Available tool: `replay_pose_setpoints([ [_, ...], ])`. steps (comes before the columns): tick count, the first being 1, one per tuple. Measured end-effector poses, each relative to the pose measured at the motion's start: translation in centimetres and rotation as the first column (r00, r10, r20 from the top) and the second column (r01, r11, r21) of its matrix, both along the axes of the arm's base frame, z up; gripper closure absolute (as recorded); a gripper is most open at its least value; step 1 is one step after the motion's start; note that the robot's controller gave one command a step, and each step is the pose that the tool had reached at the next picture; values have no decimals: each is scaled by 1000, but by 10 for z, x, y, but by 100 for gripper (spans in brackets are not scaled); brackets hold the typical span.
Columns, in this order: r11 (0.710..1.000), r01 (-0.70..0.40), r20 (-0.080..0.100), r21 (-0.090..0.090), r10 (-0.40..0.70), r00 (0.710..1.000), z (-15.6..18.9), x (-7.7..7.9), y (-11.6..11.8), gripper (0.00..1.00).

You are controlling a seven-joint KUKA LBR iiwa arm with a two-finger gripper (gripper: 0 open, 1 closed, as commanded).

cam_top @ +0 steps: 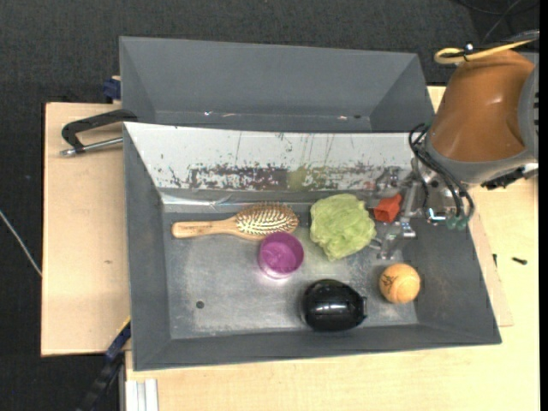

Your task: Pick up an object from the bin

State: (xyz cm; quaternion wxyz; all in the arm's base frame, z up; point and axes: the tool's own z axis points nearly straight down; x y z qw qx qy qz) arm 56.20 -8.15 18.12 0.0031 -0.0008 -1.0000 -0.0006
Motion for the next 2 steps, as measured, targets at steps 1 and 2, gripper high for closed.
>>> replay_pose_setpoints([
  [1, 1000, -1, 8, -1, 1, 1000, 4, 2, 0, 0],
  [2, 957, -289, 11, -2, 289, 957, -108, 29, -47, 100],
])
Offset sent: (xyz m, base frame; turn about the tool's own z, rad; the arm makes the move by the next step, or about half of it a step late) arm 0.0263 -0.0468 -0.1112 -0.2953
